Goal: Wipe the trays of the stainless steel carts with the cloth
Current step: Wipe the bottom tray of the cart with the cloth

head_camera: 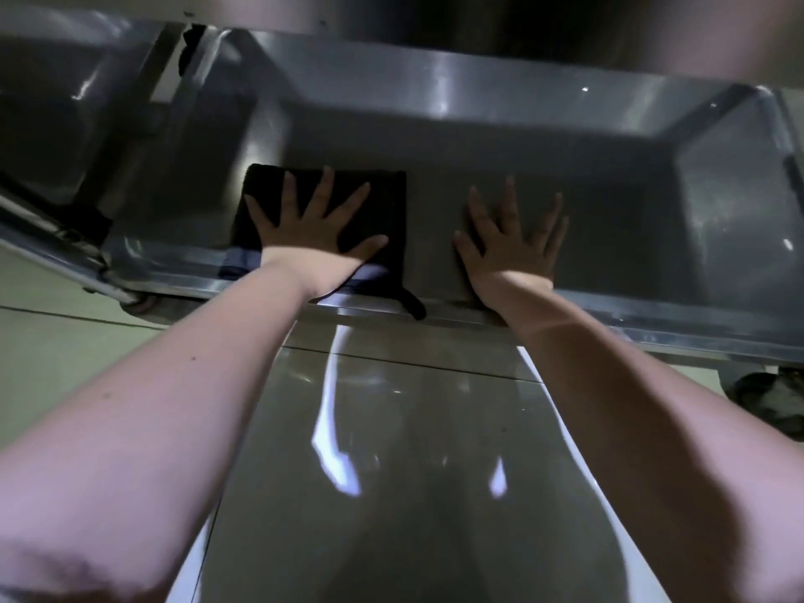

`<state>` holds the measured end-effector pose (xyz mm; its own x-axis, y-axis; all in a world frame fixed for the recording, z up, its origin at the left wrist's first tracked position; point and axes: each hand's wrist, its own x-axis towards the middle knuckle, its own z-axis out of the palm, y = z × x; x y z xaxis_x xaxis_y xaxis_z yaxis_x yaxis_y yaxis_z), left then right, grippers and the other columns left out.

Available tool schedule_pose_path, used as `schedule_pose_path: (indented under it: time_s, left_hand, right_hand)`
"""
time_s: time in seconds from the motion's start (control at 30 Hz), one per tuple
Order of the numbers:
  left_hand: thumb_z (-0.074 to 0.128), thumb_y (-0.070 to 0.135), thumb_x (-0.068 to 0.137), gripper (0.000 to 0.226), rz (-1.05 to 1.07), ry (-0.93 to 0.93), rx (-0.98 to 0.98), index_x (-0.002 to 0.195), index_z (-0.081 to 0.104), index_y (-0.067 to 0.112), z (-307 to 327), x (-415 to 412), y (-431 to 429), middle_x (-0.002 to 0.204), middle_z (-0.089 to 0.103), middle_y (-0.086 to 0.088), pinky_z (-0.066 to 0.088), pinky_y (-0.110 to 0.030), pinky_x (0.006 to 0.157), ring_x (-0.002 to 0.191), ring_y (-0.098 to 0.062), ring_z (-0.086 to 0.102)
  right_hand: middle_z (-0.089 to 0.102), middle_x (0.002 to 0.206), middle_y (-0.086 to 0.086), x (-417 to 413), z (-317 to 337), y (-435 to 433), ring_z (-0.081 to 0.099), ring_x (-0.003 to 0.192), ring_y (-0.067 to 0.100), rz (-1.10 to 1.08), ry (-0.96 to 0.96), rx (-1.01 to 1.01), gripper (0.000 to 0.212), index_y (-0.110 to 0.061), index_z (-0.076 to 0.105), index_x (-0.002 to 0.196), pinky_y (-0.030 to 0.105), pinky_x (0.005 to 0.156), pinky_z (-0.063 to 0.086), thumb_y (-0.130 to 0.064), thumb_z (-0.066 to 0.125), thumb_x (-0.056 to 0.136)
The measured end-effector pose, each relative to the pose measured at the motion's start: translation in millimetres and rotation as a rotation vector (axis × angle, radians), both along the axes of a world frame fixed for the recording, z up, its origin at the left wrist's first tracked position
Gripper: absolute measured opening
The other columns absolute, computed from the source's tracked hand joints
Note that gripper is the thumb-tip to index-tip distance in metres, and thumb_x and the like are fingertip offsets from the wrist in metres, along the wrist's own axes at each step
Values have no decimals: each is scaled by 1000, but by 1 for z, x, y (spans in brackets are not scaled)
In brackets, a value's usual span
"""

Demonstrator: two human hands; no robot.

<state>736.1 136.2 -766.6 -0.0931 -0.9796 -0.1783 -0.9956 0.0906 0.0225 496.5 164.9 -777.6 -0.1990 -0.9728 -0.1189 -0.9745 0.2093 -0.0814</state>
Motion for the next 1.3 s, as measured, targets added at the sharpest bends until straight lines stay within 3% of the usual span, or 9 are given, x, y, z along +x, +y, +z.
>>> schedule_pose_path:
  time_s: [0.13,0.33,0.43,0.67,0.83,1.03,1.13,1.3]
  left_hand:
    - [12,97,60,87,-52,43,16,141,-4,68,0,31,9,164,-9,11,-10,-67,111,150,-30,-11]
    - [10,97,57,85,154,-19,72,136,-10,72,6,122,-1,163,-13,12,-6,-70,111,149,-32,-12]
    - [7,99,57,84,132,-17,77,134,-15,72,2,88,-6,163,-16,11,-6,-74,108,148,-37,-15]
    - [4,95,63,85,-133,12,34,141,-14,64,-3,-57,-9,163,-18,4,-11,-79,100,145,-43,-19]
    - [12,98,62,87,-44,30,-57,141,-6,67,-7,9,-8,164,-10,10,-10,-75,104,148,-38,-14]
    - [5,102,52,86,202,-18,94,131,-14,74,3,99,0,161,-19,15,-9,-74,106,147,-38,-17]
    - [5,101,54,88,194,-11,112,134,-15,71,3,67,2,161,-20,11,-10,-77,102,145,-43,-19]
    - [18,98,59,90,-65,97,62,140,-4,67,1,-41,29,163,-16,8,-17,-75,100,144,-43,-23]
  right_hand:
    - [-8,161,-20,2,-6,-4,-16,145,44,1,-17,19,62,-59,-1,147,70,109,-12,-73,20,90]
    - [-6,163,-15,8,-8,-2,-13,145,46,2,5,0,61,-57,1,148,68,111,-9,-71,19,91]
    - [-6,163,-14,10,-9,-1,-13,145,47,-6,25,8,60,-56,0,148,68,111,-9,-69,18,92]
    - [-8,162,-18,5,-7,-4,-15,146,44,-16,1,47,57,-59,0,147,66,112,-10,-64,21,94]
    - [-7,162,-20,1,-6,-5,-13,147,42,-10,-7,51,58,-61,0,146,64,113,-10,-69,22,93]
    - [-7,163,-16,7,-4,-5,-13,146,45,-15,19,54,59,-59,-1,147,66,112,-9,-70,20,92]
    - [-7,163,-15,11,-4,-3,-12,146,46,-19,38,52,59,-57,-1,148,67,112,-8,-68,19,93]
    - [-8,163,-16,7,-3,-1,-13,146,45,-11,23,57,59,-57,-1,148,67,112,-8,-67,19,94]
